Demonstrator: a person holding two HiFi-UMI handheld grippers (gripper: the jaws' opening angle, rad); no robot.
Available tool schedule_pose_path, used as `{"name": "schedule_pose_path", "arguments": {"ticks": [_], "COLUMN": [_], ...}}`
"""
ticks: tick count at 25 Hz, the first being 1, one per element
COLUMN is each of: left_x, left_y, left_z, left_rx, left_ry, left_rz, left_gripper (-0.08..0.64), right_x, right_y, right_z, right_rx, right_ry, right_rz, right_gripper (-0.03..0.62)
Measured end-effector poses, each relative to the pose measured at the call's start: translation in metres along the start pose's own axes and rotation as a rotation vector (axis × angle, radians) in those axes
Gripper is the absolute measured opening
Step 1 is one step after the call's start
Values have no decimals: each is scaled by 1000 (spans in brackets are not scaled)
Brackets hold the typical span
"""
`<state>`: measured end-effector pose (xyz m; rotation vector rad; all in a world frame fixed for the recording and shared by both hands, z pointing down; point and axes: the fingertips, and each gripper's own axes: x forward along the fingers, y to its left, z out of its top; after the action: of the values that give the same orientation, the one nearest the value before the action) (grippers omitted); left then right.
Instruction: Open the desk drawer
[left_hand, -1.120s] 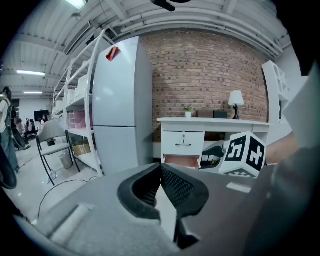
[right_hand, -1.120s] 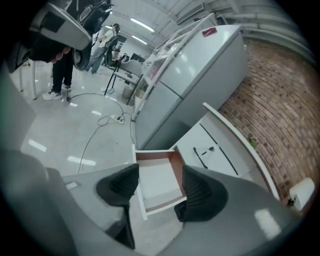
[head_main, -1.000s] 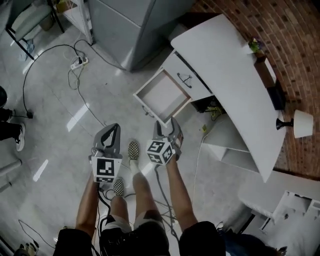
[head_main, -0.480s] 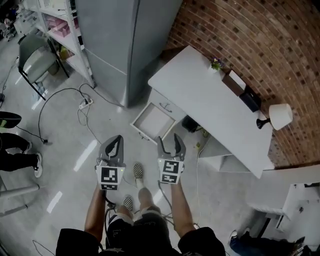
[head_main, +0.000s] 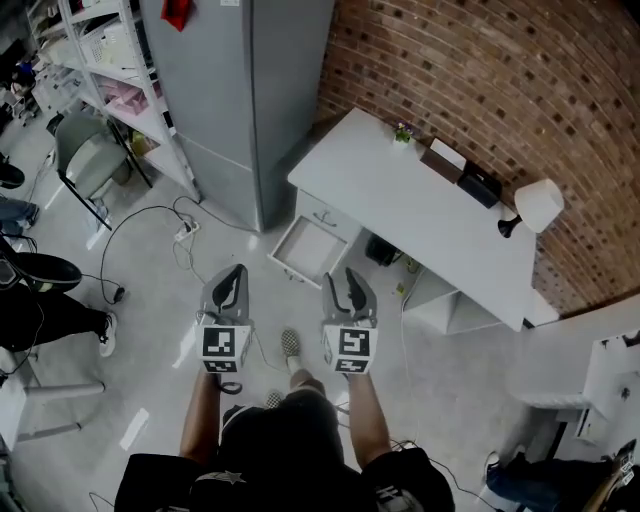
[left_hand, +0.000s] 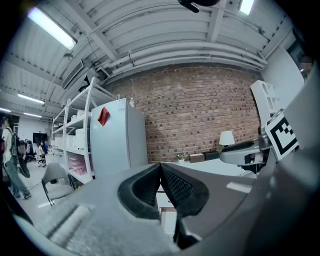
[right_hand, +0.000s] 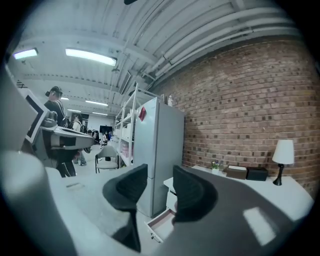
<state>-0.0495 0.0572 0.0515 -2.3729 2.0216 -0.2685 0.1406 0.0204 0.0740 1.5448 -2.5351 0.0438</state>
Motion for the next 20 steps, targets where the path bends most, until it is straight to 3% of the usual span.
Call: {"name": "schedule_pose_path", "arguments": {"ticks": [7, 10, 20], "left_x": [-37, -44, -48], "left_y": [-18, -23, -26], "left_z": [22, 19, 20], "left_rx": [4, 9, 26], "left_ry": [-13, 0, -9], "left_rz": [-15, -22, -35], "left_gripper": [11, 11, 11], "right_x": [-52, -67, -74], "right_y": [2, 4, 8], "right_z": [17, 21, 19], "right_rx": [-6, -22, -49], "right_ry": [-41, -39, -36], "right_rz": [-20, -31, -40], "right_gripper": [81, 9, 6]}}
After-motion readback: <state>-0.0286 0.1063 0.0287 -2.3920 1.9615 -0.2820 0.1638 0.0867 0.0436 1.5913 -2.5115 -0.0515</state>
